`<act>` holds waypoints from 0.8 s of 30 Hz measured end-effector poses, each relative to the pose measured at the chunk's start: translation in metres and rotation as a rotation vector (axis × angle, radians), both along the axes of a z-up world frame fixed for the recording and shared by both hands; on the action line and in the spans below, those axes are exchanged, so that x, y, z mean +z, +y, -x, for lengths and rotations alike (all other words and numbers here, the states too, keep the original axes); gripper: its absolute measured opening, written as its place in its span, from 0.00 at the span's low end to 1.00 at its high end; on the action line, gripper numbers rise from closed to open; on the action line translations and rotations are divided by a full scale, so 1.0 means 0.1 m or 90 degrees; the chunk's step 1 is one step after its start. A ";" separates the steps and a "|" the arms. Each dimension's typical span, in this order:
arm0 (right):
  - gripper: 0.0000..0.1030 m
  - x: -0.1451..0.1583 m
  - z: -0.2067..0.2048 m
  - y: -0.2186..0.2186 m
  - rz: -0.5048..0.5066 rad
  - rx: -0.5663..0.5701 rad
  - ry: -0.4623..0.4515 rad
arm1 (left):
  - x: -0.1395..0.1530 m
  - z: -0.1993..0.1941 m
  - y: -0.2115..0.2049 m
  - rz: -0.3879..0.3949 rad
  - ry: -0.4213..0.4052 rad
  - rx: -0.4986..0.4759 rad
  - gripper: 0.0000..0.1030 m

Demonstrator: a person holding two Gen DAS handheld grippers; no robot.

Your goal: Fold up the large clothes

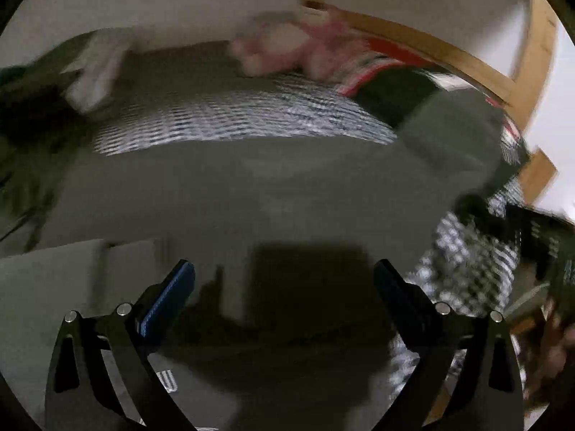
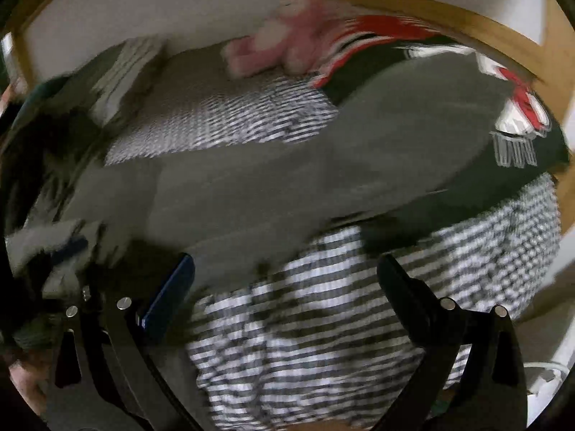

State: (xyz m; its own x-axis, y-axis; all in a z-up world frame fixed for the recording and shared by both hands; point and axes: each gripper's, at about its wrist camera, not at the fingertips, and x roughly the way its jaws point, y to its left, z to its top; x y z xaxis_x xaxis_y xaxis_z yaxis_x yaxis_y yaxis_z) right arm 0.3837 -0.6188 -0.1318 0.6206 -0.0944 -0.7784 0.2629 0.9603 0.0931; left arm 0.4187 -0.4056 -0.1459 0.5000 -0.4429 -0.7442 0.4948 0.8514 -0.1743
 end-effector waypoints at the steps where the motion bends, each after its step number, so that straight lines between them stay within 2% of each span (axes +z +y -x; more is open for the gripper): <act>1: 0.97 0.04 0.01 -0.13 -0.006 -0.017 -0.006 | -0.02 0.04 -0.13 0.006 -0.007 -0.023 0.95; 7: 0.97 0.26 -0.12 -0.81 -0.040 -0.096 -0.030 | -0.15 0.17 -0.85 -0.043 -0.056 -0.121 0.95; 10: 0.97 0.26 -0.25 -1.01 -0.056 -0.115 -0.031 | -0.22 0.16 -1.18 -0.103 -0.087 -0.154 0.95; 12: 0.97 0.24 -0.33 -1.10 -0.070 -0.119 -0.034 | -0.32 0.07 -1.30 -0.133 -0.075 -0.161 0.95; 13: 0.97 0.22 -0.40 -1.13 -0.074 -0.120 -0.029 | -0.39 0.01 -1.34 -0.142 -0.052 -0.160 0.95; 14: 0.97 0.19 -0.47 -1.16 -0.080 -0.116 -0.023 | -0.46 -0.05 -1.34 -0.131 -0.028 -0.153 0.95; 15: 0.97 0.15 -0.53 -1.18 -0.089 -0.111 -0.017 | -0.46 -0.05 -1.32 -0.122 -0.029 -0.148 0.95; 17: 0.95 0.06 -0.66 -1.24 -0.108 -0.125 -0.011 | -0.47 -0.02 -1.37 -0.143 -0.038 -0.146 0.95; 20: 0.82 -0.06 -0.71 -1.33 -0.126 -0.163 -0.011 | -0.47 -0.04 -1.36 -0.138 -0.031 -0.144 0.95; 21: 0.73 -0.08 -0.71 -1.37 -0.131 -0.177 -0.014 | -0.47 -0.04 -1.35 -0.137 -0.031 -0.145 0.95; 22: 0.56 -0.10 -0.71 -1.41 -0.135 -0.190 -0.019 | -0.46 -0.04 -1.33 -0.136 -0.032 -0.146 0.95; 23: 0.46 -0.09 -0.70 -1.42 -0.134 -0.193 -0.024 | -0.47 -0.04 -1.33 -0.137 -0.034 -0.149 0.95; 24: 0.25 -0.07 -0.68 -1.43 -0.139 -0.187 -0.035 | -0.46 -0.03 -1.32 -0.138 -0.035 -0.150 0.95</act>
